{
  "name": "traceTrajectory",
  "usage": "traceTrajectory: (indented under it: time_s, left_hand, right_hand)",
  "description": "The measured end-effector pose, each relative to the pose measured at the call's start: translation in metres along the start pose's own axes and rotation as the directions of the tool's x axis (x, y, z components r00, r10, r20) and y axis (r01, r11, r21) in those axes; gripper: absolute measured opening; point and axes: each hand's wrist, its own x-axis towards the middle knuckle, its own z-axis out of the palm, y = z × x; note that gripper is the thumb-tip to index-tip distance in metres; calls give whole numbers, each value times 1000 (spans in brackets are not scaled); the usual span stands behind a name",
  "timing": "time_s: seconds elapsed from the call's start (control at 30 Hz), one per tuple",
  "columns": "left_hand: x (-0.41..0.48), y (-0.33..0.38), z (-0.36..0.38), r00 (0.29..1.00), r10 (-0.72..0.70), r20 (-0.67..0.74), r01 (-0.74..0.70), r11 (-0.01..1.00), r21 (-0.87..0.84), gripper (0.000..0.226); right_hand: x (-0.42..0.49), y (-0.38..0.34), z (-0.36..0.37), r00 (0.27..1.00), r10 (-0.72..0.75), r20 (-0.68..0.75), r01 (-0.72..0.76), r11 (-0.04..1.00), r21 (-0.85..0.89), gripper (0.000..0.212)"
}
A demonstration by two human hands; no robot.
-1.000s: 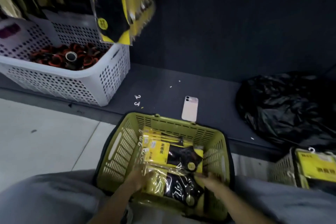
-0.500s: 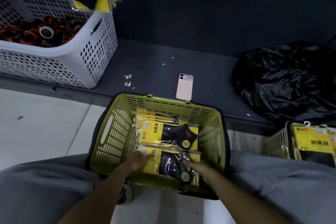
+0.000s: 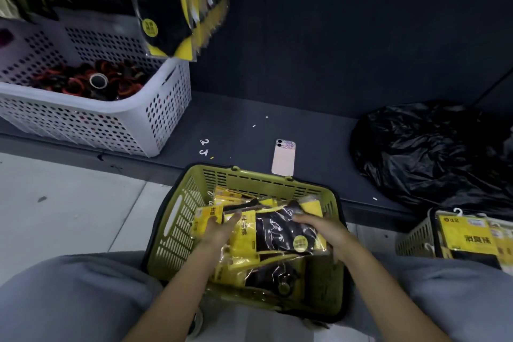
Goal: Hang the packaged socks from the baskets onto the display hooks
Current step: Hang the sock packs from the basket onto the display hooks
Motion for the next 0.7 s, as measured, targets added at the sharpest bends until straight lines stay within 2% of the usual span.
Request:
traceTrajectory:
  time_s: [0.1, 0.2, 0.27, 0.3, 0.37, 0.43, 0.6, 0.67, 0.7]
  left_hand:
    - [-17, 23, 2, 998, 68, 6, -66, 983, -170, 101]
    - [-40, 44, 4, 989, 129, 65, -98, 931, -351, 107]
    - [-56, 60, 3, 979, 182, 92, -124, 888, -443, 107]
    - [-65, 70, 2, 961, 238, 140, -139, 856, -498, 103]
    - [-81, 92, 2, 879, 383, 285, -135, 772, -621, 93]
    - [-96, 115, 3, 814, 480, 328, -162, 730, -664, 85]
    - [-100, 153, -11, 783, 604, 147, -328, 603, -727, 42]
    - [-100, 162, -25, 739, 671, 61, -453, 562, -692, 37]
    - [-102, 167, -33, 718, 696, 16, -517, 548, -657, 40]
  right_hand:
    - [-24, -28, -21, 994, -101, -52, 105, 990, 93, 64]
    - [-39, -52, -33, 982, -163, -101, 185, 942, 279, 73]
    - [-44, -70, -33, 966, -252, -54, 251, 874, 415, 74]
    - [-46, -79, -30, 958, -282, -42, 269, 845, 462, 74]
    - [-50, -97, -20, 951, -305, -48, 283, 800, 529, 82]
    - [-51, -112, -6, 939, -341, -42, 301, 760, 575, 85]
    - [-60, -142, 24, 878, -476, 47, 349, 705, 618, 68]
    - [-63, -152, 29, 843, -531, 86, 370, 688, 625, 60]
    - [-63, -156, 30, 834, -549, 59, 400, 675, 620, 60]
